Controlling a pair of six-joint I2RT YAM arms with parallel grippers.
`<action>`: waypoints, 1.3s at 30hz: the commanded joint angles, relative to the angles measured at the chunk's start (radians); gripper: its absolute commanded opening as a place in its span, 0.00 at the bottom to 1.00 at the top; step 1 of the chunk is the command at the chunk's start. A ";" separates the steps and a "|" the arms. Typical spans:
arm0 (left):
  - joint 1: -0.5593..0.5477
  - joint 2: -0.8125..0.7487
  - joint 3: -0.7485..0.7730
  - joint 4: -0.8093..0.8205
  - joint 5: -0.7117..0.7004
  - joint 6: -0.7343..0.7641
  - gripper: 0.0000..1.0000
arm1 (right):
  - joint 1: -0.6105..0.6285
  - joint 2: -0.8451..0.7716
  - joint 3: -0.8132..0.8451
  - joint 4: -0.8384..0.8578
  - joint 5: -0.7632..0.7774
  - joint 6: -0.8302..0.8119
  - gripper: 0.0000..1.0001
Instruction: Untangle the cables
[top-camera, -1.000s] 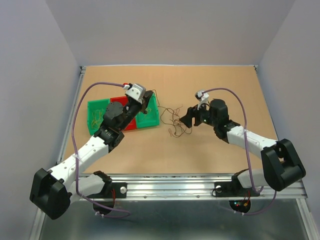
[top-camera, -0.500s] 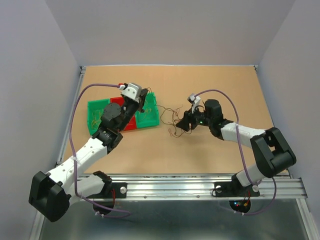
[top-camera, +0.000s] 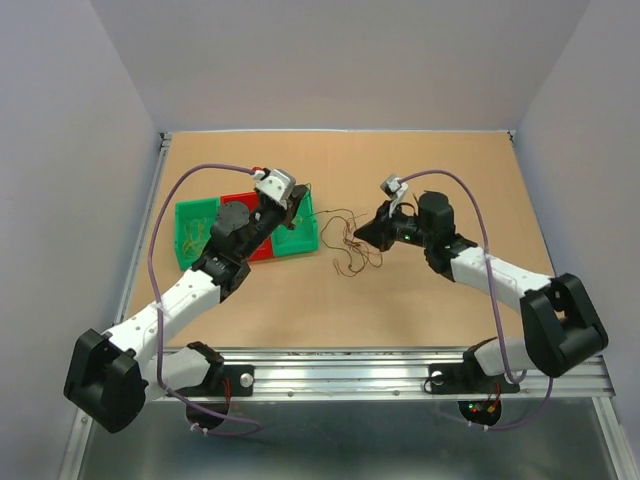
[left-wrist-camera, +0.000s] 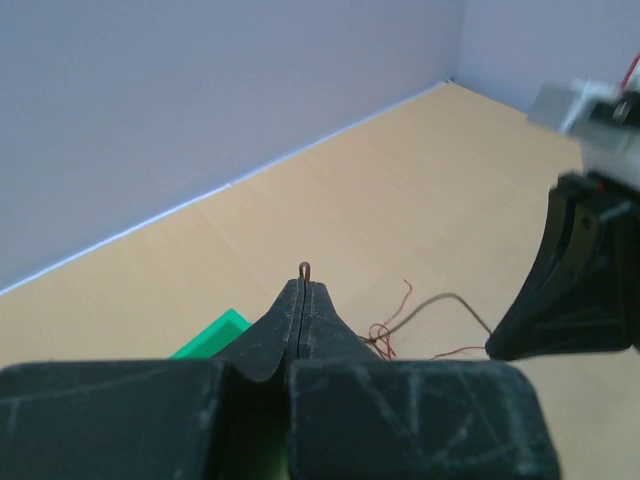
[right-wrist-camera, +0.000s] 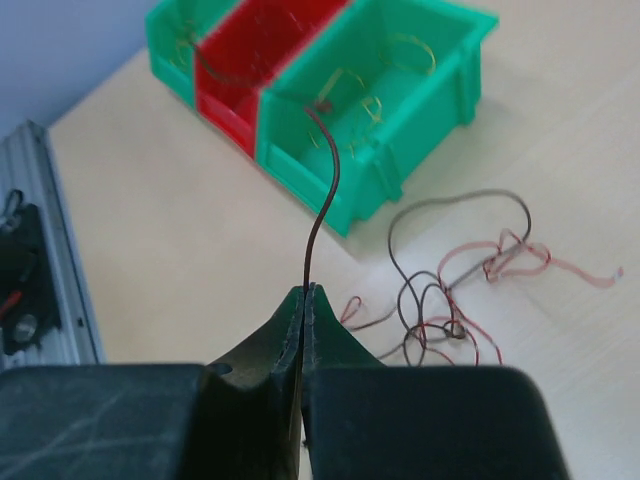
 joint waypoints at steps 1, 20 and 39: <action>0.003 0.028 0.021 0.038 0.194 0.026 0.00 | 0.021 -0.166 0.009 0.129 -0.042 0.095 0.01; 0.008 0.286 0.153 -0.120 0.055 0.124 0.82 | 0.022 -0.359 0.245 -0.065 0.335 0.057 0.01; 0.017 0.670 0.494 -0.582 -0.297 0.190 0.87 | 0.022 -0.378 0.196 -0.064 0.512 0.042 0.01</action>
